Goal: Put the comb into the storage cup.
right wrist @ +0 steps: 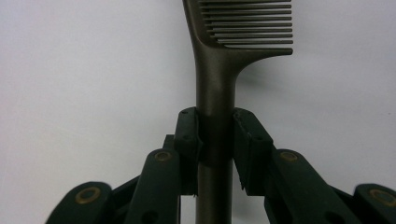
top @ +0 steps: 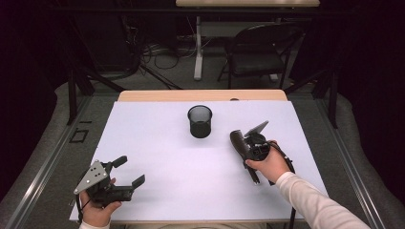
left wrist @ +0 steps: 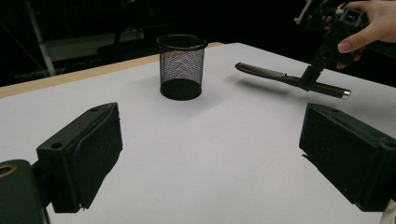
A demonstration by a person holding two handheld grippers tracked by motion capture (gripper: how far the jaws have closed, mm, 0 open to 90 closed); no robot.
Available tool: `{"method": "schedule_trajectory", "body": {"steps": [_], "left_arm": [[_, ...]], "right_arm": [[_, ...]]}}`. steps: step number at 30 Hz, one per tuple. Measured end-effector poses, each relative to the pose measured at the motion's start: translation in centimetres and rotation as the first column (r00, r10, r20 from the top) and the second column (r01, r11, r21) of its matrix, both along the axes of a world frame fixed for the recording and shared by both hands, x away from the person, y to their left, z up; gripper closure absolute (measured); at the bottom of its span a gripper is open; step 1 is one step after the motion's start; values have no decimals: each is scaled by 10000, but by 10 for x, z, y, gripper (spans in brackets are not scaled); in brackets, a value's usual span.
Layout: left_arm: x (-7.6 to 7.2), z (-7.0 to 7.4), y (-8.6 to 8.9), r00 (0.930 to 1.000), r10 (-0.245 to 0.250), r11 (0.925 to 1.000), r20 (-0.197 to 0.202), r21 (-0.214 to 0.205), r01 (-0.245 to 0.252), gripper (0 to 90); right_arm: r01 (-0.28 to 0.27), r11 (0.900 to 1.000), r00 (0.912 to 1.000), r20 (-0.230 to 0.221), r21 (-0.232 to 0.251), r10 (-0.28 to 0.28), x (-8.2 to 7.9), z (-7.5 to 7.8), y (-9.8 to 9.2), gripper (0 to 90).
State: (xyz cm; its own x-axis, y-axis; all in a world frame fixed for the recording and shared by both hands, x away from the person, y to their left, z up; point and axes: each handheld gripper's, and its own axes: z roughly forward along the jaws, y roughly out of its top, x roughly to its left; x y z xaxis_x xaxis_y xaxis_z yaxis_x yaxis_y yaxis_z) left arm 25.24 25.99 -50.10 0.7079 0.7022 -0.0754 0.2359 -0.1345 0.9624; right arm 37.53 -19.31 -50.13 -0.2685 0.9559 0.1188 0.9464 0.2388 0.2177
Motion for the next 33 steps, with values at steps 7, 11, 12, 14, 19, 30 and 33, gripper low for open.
{"method": "schedule_trajectory", "body": {"steps": [7,11,12,14,19,30,33], "left_arm": [[0,0,0,10000,11,10000,-1,63,-11,59],[0,0,0,10000,39,10000,8,52,-39,59],[0,0,0,10000,40,10000,10,53,-40,59],[0,0,0,10000,18,10000,-3,63,-18,59],[0,0,0,10000,23,10000,11,59,-23,62],[0,-1,-1,10000,41,10000,-2,65,-41,65],[0,-1,-1,10000,64,9999,1,126,-64,70]], "right_arm": [[-344,9992,9974,644,207,330,-2,3,0,727],[-524,9986,9968,611,85,518,-2,11,0,727],[-562,9982,9948,858,224,541,-3,10,0,727],[-587,9982,9941,925,155,570,-3,14,0,727],[-843,9962,9898,1172,224,812,-4,21,1,726],[-1521,9884,9711,1863,19,1491,-7,30,4,726],[-1770,9842,9649,1954,-100,1756,-8,31,6,726]]}}
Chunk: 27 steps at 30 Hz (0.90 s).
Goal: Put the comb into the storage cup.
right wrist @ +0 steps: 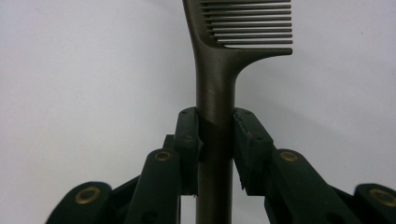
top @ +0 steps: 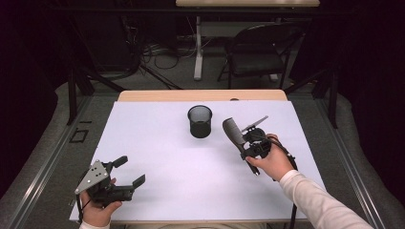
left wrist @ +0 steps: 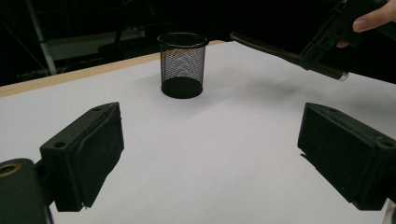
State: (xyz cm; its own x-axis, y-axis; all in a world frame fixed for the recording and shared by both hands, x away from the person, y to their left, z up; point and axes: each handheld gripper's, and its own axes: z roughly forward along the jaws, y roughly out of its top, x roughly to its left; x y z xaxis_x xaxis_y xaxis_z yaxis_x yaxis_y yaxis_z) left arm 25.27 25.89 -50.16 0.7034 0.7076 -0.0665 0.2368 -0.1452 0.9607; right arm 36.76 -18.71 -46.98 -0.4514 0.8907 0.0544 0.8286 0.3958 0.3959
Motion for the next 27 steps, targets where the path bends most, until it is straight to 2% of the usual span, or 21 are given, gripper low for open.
{"method": "schedule_trajectory", "body": {"steps": [5,8,9,10,17,23,27], "left_arm": [[0,0,0,10000,77,9999,-3,106,-77,99],[1,-1,-1,9999,102,9998,-10,182,-102,112],[1,-1,-1,9999,114,9997,-13,198,-113,112],[1,-1,-1,9999,116,9997,-7,212,-116,112],[1,-1,-1,9999,150,9994,7,303,-150,118],[1,-2,-1,9999,148,9994,1,325,-148,122],[1,-2,-1,9999,145,9994,-11,309,-145,122]], "right_arm": [[-348,9993,9994,53,-145,349,0,3,3,726],[-560,9984,9982,208,-114,562,0,5,4,726],[-582,9983,9974,421,74,579,-1,4,6,726],[-696,9975,9972,258,-112,699,-1,7,6,726],[-982,9951,9921,796,117,970,-2,13,8,726],[-1264,9916,9827,1396,270,1215,-5,16,12,726],[-1424,9896,9784,1543,218,1374,-7,17,14,726]]}}
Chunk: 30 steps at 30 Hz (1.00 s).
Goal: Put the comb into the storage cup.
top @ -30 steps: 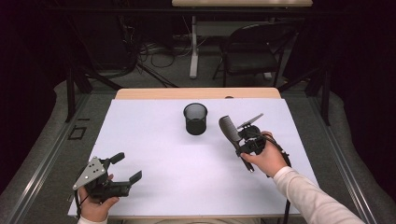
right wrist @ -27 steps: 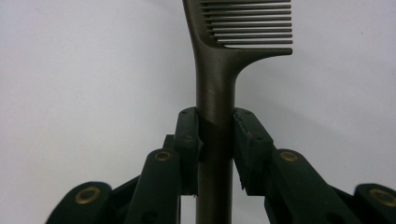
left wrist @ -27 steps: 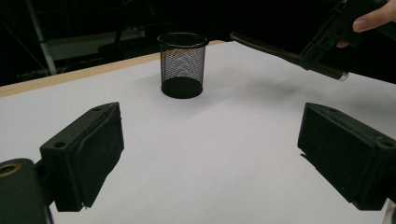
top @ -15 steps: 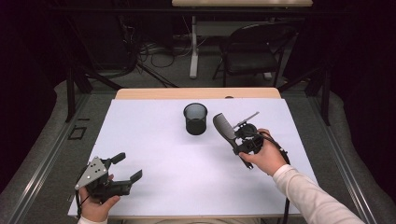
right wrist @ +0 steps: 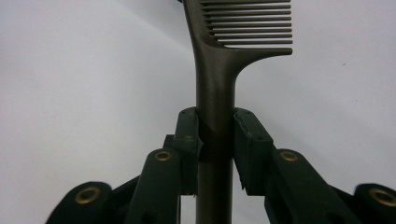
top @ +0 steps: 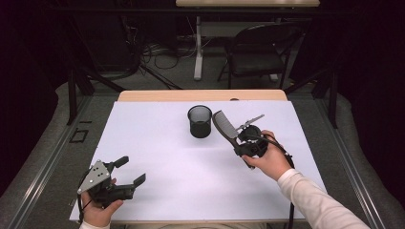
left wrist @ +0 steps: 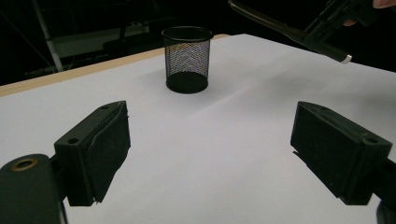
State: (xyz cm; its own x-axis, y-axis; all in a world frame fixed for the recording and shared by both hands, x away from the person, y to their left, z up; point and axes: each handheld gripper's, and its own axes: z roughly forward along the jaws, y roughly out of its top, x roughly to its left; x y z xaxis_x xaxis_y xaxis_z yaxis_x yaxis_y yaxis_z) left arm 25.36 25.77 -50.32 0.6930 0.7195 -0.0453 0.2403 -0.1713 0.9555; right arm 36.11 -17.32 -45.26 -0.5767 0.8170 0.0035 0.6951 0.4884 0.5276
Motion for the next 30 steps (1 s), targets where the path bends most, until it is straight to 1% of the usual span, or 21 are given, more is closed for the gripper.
{"method": "schedule_trajectory", "body": {"steps": [1,2,5,10,16,18,22,23,26,30], "left_arm": [[0,0,0,10000,-21,10000,-19,7,21,122],[0,0,0,10000,-28,10000,-30,-30,28,122],[0,0,1,10000,-35,9999,-54,-95,35,122],[1,0,1,10000,-7,9999,-80,-125,6,122],[2,-1,1,9999,-9,9999,-130,-138,8,122],[2,-1,0,9998,-17,9999,-176,-127,15,122],[3,-2,0,9998,-5,9999,-187,-114,3,122],[3,-2,0,9998,3,9999,-188,-113,-5,122],[3,-2,0,9998,14,9999,-199,-114,-17,121],[4,-2,1,9998,3,9999,-217,-121,-6,122]], "right_arm": [[-12,10000,10000,64,94,11,0,0,1,726],[-53,10000,10000,-22,1,53,0,1,1,726],[-129,9999,9999,66,102,128,0,1,3,726],[-338,9994,9992,225,33,337,-1,1,7,726],[-511,9983,9972,553,280,495,-1,3,10,726],[-530,9976,9966,658,437,500,0,2,12,727],[-673,9967,9950,767,459,636,1,2,15,726],[-704,9961,9949,754,530,663,1,1,16,726],[-905,9944,9914,994,548,848,0,0,19,726],[-1051,9930,9879,1202,545,979,0,0,23,726]]}}
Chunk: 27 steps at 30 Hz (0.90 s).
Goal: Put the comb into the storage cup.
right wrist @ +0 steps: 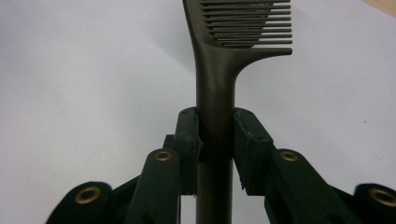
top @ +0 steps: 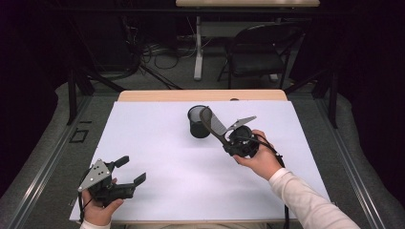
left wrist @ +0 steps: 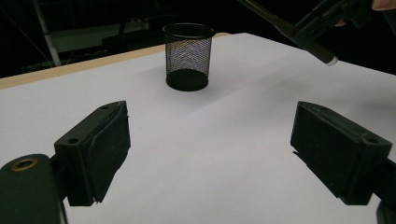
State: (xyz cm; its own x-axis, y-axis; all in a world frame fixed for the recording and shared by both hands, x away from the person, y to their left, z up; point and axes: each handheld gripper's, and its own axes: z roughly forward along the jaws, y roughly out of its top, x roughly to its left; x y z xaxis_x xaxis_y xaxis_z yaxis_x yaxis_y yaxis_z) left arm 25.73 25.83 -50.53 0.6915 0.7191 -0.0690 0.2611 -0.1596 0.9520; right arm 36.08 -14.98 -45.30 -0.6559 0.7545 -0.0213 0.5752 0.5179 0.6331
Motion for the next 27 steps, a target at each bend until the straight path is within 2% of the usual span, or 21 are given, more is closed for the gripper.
{"method": "schedule_trajectory", "body": {"steps": [10,18,27], "left_arm": [[0,0,0,10000,37,10000,1,19,-37,122],[0,0,0,10000,21,10000,41,-2,-21,121],[0,0,-1,10000,35,10000,21,11,-35,122]], "right_arm": [[-309,9990,9988,399,320,297,0,4,3,726],[-623,9977,9945,856,273,597,-1,4,8,726],[-806,9947,9888,1310,633,717,-2,7,13,726]]}}
